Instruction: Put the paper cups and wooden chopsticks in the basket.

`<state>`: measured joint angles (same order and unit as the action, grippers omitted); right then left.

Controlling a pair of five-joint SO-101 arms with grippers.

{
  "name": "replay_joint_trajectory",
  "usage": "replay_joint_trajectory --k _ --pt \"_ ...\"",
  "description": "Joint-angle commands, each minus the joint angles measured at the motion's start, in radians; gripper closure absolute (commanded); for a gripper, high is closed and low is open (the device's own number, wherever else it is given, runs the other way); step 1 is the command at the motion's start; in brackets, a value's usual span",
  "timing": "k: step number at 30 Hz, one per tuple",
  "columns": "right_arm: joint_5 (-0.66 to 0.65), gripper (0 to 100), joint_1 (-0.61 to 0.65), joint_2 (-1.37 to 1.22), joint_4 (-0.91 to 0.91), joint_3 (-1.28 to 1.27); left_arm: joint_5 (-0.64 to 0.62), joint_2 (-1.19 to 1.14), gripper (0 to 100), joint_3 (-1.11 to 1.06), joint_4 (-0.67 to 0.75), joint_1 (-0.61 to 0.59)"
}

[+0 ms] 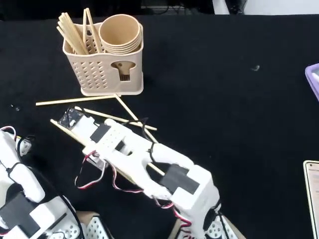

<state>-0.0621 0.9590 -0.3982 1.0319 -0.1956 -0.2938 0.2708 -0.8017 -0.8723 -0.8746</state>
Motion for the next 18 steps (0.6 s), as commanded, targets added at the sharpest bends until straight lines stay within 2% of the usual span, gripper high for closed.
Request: replay_joint_trajectory --k 1,6,13,18 --pt "-0.015 98.8 0.015 0.070 0.028 -0.022 -0.005 0.015 82 0.062 0.002 -0.010" --pt "-0.080 98.8 -0.040 0.295 0.041 -0.120 -0.005 0.015 82 0.062 0.002 -0.010" --pt "-0.092 98.8 -0.190 0.630 -0.025 -0.309 -0.005 0.015 82 0.062 0.003 -0.008" --pt "-0.092 98.8 -0.196 0.797 -0.054 -0.341 -0.008 0.015 82 0.056 0.003 -0.008"
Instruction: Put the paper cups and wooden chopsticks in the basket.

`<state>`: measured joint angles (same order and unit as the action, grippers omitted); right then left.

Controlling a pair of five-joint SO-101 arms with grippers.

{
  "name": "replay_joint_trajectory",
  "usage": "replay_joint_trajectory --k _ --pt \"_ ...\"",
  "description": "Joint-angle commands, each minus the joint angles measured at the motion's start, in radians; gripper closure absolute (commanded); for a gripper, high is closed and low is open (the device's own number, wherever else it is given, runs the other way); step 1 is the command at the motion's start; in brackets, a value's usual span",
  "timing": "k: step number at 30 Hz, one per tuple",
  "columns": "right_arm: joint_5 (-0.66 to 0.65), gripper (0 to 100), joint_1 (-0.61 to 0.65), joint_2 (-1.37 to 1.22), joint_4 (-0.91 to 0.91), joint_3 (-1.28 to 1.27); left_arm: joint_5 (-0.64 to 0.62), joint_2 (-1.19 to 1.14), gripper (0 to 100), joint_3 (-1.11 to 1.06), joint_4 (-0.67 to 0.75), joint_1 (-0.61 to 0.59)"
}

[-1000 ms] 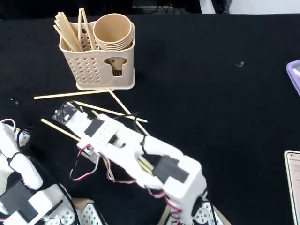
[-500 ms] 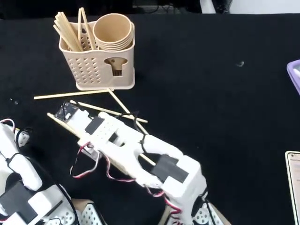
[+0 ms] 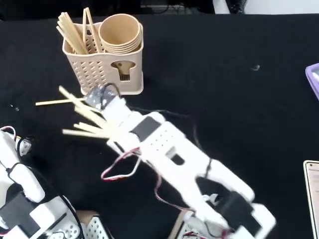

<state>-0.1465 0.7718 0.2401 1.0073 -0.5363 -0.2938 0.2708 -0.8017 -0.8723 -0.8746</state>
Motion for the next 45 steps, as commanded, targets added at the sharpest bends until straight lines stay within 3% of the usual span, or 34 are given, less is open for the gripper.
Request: replay_joint_trajectory --k 1,17,20,37,45 --pt "-0.008 98.8 0.002 0.179 -0.028 0.005 -0.008 0.015 82 0.056 0.003 -0.008" --pt "0.005 98.8 0.015 0.248 -0.110 0.188 -0.009 0.014 82 0.047 0.003 -0.002" --pt "0.058 98.8 0.015 0.248 -0.141 0.234 -0.009 0.014 82 0.027 0.026 0.001" --pt "0.081 98.8 0.014 0.240 -0.195 0.417 -0.008 0.014 82 -0.056 0.095 0.110" --pt "0.201 98.8 0.012 0.239 -0.325 0.410 -0.005 0.014 82 -0.056 0.095 0.110"
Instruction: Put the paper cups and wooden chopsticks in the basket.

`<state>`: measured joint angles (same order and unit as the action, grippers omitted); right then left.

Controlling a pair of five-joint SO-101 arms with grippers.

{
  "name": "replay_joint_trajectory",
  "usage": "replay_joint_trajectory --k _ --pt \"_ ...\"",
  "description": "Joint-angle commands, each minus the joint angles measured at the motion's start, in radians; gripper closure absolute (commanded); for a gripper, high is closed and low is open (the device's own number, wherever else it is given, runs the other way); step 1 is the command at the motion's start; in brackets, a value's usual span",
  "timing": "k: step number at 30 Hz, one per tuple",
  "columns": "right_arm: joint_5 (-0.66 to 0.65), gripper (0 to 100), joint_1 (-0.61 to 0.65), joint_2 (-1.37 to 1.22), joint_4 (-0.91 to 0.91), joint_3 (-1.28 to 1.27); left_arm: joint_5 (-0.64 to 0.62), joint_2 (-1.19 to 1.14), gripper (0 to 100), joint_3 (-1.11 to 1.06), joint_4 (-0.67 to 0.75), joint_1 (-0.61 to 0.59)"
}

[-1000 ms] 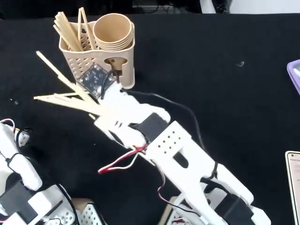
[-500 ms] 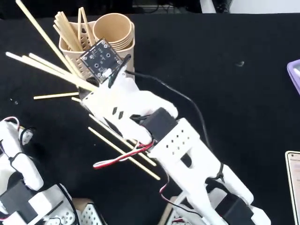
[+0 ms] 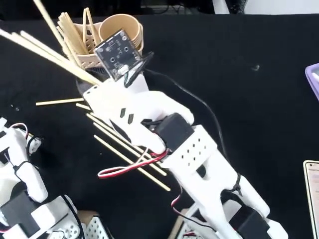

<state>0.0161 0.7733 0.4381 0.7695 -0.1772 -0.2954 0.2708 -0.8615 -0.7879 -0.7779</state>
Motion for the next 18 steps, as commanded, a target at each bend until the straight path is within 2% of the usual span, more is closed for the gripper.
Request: replay_joint_trajectory --k 1,5,9,18 --pt "0.038 98.8 0.011 0.041 -0.109 0.051 -0.003 0.014 82 0.004 0.011 0.013" --pt "0.038 98.8 0.011 0.035 -0.167 0.050 -0.003 0.014 82 0.004 0.011 0.013" --pt "0.037 98.8 0.012 0.007 -0.137 0.035 -0.003 0.014 82 0.004 0.011 0.013" --pt "0.028 98.8 0.015 0.005 -0.118 -0.217 -0.003 0.014 82 0.005 0.011 0.013"
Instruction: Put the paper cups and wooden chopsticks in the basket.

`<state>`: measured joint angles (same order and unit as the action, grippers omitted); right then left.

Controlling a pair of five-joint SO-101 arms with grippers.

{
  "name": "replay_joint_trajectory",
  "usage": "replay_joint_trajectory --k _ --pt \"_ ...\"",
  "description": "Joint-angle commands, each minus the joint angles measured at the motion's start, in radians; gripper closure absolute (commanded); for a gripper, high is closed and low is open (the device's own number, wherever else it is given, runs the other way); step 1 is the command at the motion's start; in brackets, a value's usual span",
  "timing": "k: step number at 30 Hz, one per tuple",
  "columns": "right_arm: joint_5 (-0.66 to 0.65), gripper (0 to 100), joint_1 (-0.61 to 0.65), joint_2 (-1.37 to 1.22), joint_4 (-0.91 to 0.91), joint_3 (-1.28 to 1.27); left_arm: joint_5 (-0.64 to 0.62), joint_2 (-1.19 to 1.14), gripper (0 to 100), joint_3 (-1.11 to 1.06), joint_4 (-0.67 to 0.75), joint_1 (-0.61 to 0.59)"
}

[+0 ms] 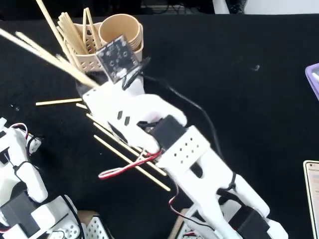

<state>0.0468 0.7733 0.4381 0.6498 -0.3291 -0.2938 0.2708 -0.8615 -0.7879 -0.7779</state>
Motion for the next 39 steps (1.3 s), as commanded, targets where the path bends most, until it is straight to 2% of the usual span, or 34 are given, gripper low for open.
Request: replay_joint_trajectory --k 1,13,25,29,35,39 --pt "-0.003 98.8 0.015 0.005 -0.003 -0.084 -0.005 0.014 82 0.005 0.011 0.013" --pt "-0.005 98.8 0.015 0.005 0.005 -0.314 -0.005 0.014 82 0.005 0.011 0.013" --pt "-0.304 98.8 0.015 -0.002 0.003 -0.627 -0.005 0.014 82 0.008 0.011 0.013" --pt "-0.348 98.2 0.015 -0.002 0.012 -0.671 -0.005 0.014 82 0.008 0.011 0.012" --pt "-0.341 81.7 0.015 -0.004 0.126 -0.668 -0.005 0.014 82 0.010 0.011 0.012" --pt "-0.339 80.3 0.017 -0.004 0.132 -0.668 -0.005 0.014 82 0.012 0.011 0.012"
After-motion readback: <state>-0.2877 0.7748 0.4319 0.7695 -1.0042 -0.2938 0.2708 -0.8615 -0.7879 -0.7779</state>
